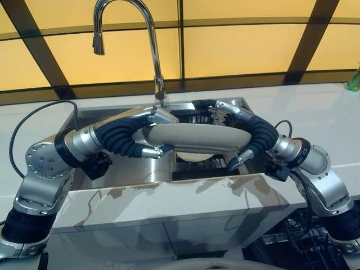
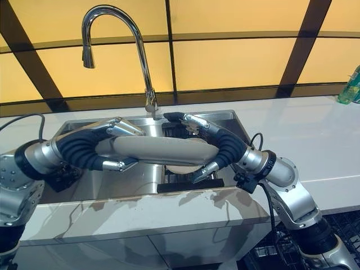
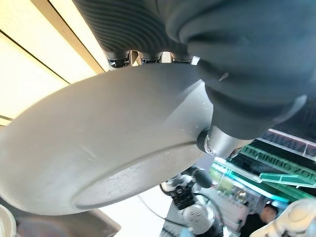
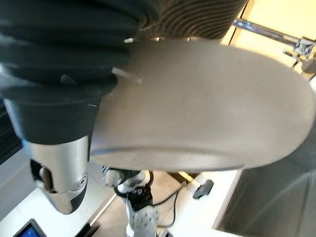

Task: Pick up plates and place into dishwasher.

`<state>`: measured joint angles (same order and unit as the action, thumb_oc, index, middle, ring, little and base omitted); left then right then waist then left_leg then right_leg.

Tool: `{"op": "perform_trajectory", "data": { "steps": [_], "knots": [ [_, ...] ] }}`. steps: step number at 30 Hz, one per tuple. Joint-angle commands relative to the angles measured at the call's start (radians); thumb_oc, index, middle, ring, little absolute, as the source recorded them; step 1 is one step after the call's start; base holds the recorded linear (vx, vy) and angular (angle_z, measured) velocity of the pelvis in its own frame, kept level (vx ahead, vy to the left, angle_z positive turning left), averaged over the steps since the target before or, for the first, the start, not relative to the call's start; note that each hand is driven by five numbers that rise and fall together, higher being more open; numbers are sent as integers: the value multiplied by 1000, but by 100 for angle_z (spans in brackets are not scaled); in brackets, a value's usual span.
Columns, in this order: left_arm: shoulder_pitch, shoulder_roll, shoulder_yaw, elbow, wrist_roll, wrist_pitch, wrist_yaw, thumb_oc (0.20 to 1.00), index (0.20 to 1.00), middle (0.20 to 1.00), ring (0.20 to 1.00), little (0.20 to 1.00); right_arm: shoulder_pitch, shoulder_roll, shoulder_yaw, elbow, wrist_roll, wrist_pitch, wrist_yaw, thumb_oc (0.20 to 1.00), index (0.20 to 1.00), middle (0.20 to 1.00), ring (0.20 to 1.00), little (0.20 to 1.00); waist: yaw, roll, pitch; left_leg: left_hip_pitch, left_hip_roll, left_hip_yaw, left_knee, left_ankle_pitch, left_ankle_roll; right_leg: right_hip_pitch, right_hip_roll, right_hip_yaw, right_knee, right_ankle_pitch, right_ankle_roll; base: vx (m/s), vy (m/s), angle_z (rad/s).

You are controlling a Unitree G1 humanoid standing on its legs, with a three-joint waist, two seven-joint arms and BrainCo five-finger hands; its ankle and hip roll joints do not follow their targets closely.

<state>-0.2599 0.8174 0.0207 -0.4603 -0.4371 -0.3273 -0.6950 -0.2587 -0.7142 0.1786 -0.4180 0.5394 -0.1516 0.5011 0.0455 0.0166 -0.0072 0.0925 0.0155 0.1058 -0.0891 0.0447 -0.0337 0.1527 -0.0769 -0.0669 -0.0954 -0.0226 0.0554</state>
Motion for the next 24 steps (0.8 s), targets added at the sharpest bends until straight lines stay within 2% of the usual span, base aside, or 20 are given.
{"op": "perform_trajectory", "data": {
  "steps": [1, 3, 4, 5, 7, 8, 24],
  "knots": [
    [-68, -49, -27, 19, -91, -15, 55, 200, 200, 200, 200, 200, -107, 37, 29, -48, -26, -40, -62, 1000, 1000, 1000, 1000, 1000, 17, -17, -49, 14, 1, -54, 18, -105, -4, -36, -25, -73, 15, -5, 48, 0, 0, 0],
    [-69, -64, -30, 17, -84, -11, 63, 200, 200, 200, 200, 200, -107, 49, 42, -45, -51, -46, -65, 1000, 1000, 1000, 1000, 1000, 18, -17, -48, 15, -2, -56, 19, -106, -1, -35, -26, -71, 15, -5, 48, 0, 0, 0],
    [-66, -70, -29, 15, -78, -9, 64, 200, 200, 200, 200, 200, -102, 52, 45, -49, -63, -49, -64, 805, 805, 805, 805, 805, 18, -16, -49, 15, -3, -56, 18, -107, 0, -35, -27, -71, 14, -5, 49, 0, 0, 0],
    [-64, -71, -30, 14, -75, -8, 65, 200, 200, 200, 200, 200, -100, 49, 46, -53, -64, -49, -66, 558, 558, 558, 558, 558, 18, -16, -49, 15, -3, -55, 18, -107, 0, -35, -27, -71, 14, -5, 49, 0, 0, 0],
    [-60, -68, -28, 8, -72, -4, 70, 200, 200, 200, 200, 200, -95, 40, 43, -66, -55, -48, -74, 222, 222, 222, 222, 222, 17, -15, -49, 14, -3, -53, 19, -107, 1, -36, -30, -72, 15, -4, 51, 0, 0, 0],
    [-60, -66, -26, 9, -74, -4, 70, 200, 200, 200, 200, 200, -94, 39, 38, -69, -45, -45, -81, 200, 200, 200, 200, 200, 17, -16, -48, 14, -3, -53, 19, -108, 1, -37, -31, -73, 15, -4, 52, 0, 0, 0],
    [-58, -83, -15, 14, -71, -11, 70, 200, 200, 200, 200, 200, -79, 68, 12, -55, -53, -60, -133, 200, 200, 200, 200, 200, 9, -19, -42, 24, -2, -41, 18, -112, 4, -32, -28, -64, 16, -6, 48, 0, 0, 0]
  ]
}}
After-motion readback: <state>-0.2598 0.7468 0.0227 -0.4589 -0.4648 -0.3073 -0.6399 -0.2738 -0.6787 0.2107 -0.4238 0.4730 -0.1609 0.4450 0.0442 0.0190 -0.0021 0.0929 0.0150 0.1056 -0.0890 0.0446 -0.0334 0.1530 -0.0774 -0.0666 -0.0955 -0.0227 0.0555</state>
